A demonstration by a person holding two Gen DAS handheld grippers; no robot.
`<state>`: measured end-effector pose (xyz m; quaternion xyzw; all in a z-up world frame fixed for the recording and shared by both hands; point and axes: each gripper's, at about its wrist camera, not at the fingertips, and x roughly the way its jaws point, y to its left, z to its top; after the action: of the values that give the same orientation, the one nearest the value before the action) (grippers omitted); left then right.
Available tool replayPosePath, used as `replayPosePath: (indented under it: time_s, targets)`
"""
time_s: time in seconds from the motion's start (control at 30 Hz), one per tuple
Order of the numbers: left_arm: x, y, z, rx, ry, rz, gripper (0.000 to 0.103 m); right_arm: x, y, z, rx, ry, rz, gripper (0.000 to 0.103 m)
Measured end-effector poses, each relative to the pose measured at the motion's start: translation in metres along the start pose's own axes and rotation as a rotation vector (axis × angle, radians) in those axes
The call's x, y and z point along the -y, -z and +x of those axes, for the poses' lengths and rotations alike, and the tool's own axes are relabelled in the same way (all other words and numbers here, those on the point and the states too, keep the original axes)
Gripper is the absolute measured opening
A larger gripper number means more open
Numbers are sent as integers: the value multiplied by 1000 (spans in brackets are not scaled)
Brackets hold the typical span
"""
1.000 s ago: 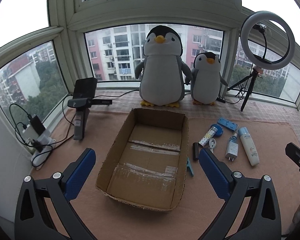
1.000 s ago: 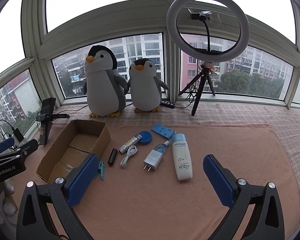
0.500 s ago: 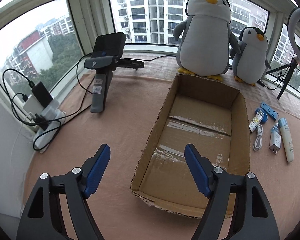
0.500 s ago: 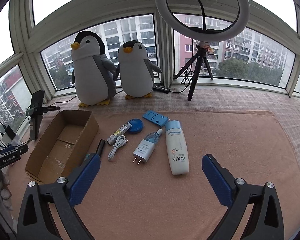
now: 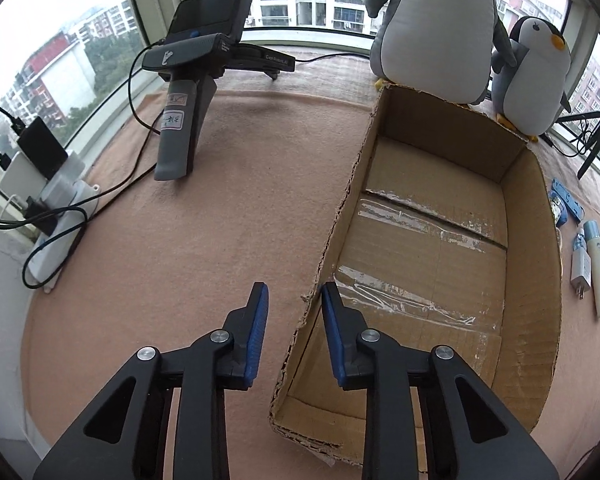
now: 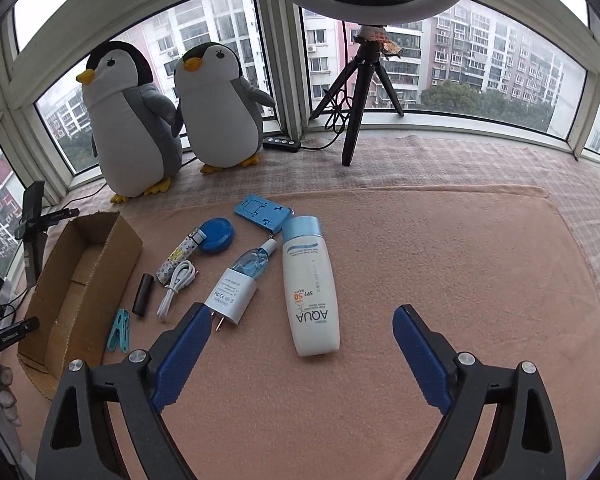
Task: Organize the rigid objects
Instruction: 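Close the right gripper around the white AQUA sunscreen bottle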
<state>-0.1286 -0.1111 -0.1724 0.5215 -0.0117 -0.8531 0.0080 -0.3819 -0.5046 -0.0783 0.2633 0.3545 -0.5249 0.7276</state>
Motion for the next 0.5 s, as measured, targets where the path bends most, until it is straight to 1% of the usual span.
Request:
replayPosePath:
  time_s: [0.1, 0.23, 0.37, 0.5]
  targets:
    - [2, -2, 2, -12, 17, 17, 25, 8, -6, 13, -24, 15, 7, 86]
    - [2, -5, 12, -39, 32, 28, 16, 14, -11, 28, -48, 30, 12, 86]
    - [3, -5, 15, -45, 36, 40, 16, 15, -16, 38, -63, 45, -2, 85]
    - [4, -4, 20, -70, 38, 57, 16, 15, -22, 49, -77, 44, -6, 85]
